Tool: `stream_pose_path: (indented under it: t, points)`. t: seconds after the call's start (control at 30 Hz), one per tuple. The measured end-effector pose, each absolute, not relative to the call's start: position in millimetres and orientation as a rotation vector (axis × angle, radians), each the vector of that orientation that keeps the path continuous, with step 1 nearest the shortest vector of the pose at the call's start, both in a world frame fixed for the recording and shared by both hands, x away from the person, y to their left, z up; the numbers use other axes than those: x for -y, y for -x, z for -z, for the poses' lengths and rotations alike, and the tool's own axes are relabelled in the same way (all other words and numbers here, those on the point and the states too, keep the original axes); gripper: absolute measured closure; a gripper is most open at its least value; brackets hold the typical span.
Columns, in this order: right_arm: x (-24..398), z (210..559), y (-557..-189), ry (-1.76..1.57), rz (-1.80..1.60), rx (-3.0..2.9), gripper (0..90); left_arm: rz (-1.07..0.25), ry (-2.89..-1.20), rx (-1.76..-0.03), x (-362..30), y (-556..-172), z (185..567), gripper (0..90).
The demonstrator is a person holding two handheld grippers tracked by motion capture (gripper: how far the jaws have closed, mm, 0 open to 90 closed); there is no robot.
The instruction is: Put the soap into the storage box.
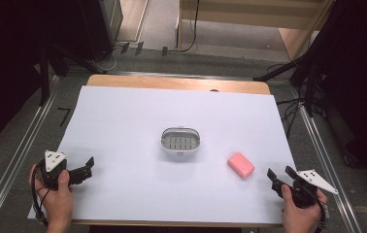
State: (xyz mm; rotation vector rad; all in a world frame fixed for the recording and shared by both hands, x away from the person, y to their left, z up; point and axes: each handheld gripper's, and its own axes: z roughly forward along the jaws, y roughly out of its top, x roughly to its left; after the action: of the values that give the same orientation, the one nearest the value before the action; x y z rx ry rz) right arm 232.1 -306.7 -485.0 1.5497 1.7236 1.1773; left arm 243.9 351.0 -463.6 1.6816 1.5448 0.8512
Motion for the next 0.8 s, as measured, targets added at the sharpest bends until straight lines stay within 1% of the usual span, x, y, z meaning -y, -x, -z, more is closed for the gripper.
stream_pose_path:
  t: [0.1,0.13,0.23,0.3,0.4,0.47,0.53,0.6,0.67,0.8]
  points:
    - [311.5,482.3,-234.4,-1.561,-1.195,-1.789,44.2,-0.866,-1.681,-1.544,-350.0,-243.8,464.2,0.0]
    - [312.6,480.4,-234.8,-1.572,-1.221,-1.806,43.9,-0.877,-1.684,-1.544,-349.5,-242.9,463.9,0.0]
    - [312.2,471.1,-236.4,-1.604,-1.187,-1.840,41.1,-0.956,-1.656,-1.556,-346.0,-240.3,464.2,0.0]
    - [311.5,464.7,-239.5,-1.607,-1.146,-1.896,37.7,-0.979,-1.659,-1.552,-344.5,-239.2,464.2,0.0]
    - [308.4,456.8,-247.1,-1.615,-1.082,-2.012,33.2,-0.958,-1.660,-1.515,-346.1,-237.1,463.7,0.0]
    - [302.5,452.6,-252.3,-1.598,-1.027,-2.103,25.9,-0.938,-1.639,-1.509,-348.2,-236.4,463.5,0.0]
    - [293.8,451.3,-258.9,-1.583,-0.935,-2.211,21.7,-0.927,-1.627,-1.533,-349.7,-237.6,463.4,0.0]
    - [285.8,451.2,-264.7,-1.583,-0.865,-2.295,22.8,-0.920,-1.638,-1.542,-349.6,-239.3,463.5,0.0]
    - [280.3,451.2,-270.8,-1.567,-0.820,-2.380,27.2,-0.920,-1.651,-1.537,-348.6,-239.4,463.4,0.0]
    - [269.2,448.7,-279.9,-1.510,-0.696,-2.505,26.3,-0.917,-1.666,-1.509,-347.3,-238.7,463.5,0.0]
